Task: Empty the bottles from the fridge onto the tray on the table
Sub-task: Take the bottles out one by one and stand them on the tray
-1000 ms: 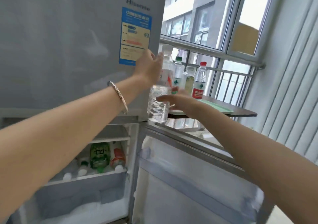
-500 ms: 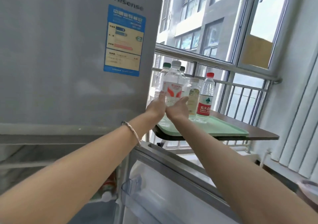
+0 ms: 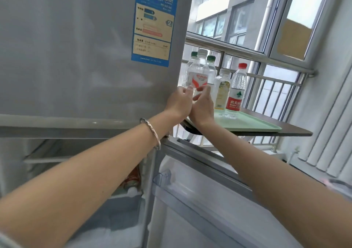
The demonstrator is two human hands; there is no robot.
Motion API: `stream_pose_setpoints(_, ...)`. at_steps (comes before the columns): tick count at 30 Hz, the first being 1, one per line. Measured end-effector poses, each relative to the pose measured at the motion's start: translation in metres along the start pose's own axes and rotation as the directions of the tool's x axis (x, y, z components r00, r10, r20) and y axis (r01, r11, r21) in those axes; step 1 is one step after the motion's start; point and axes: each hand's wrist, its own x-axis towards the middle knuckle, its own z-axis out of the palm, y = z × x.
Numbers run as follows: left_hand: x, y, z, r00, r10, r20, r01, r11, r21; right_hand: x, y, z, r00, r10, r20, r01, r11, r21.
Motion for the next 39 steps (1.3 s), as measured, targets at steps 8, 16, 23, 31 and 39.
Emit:
stream_pose_setpoints(8, -0.044, -0.059, -0.07, 0.98, -0.185, 0.077, 0.152, 0.936, 0.319, -0.098, -0.025, 0.062, 0.949, 0.076, 0.305, -0.08, 0.997, 0.0)
stream_pose_setpoints(16, -0.097, -0.203, -0.11, 0.892, -0.438, 0.108, 0.313, 0.773, 0.552, -0.175, 0.033, 0.165, 0.743, 0.154, 0.652, -0.097, 0.988, -0.122)
stream_pose_setpoints(23, -0.114, -0.321, -0.125, 0.768, -0.636, -0.075, 0.536, 0.575, 0.618, -0.207, 0.085, 0.247, 0.553, 0.244, 0.797, 0.014, 0.953, -0.301)
stream_pose_setpoints(31, -0.115, -0.403, -0.144, 0.583, -0.73, -0.356, 0.784, 0.391, 0.482, -0.227, 0.108, 0.31, 0.5, 0.149, 0.853, 0.236, 0.925, -0.299)
stream_pose_setpoints(39, -0.098, -0.441, -0.15, 0.421, -0.833, -0.359, 0.84, 0.507, -0.194, -0.228, 0.115, 0.341, 0.509, 0.105, 0.855, 0.283, 0.917, -0.281)
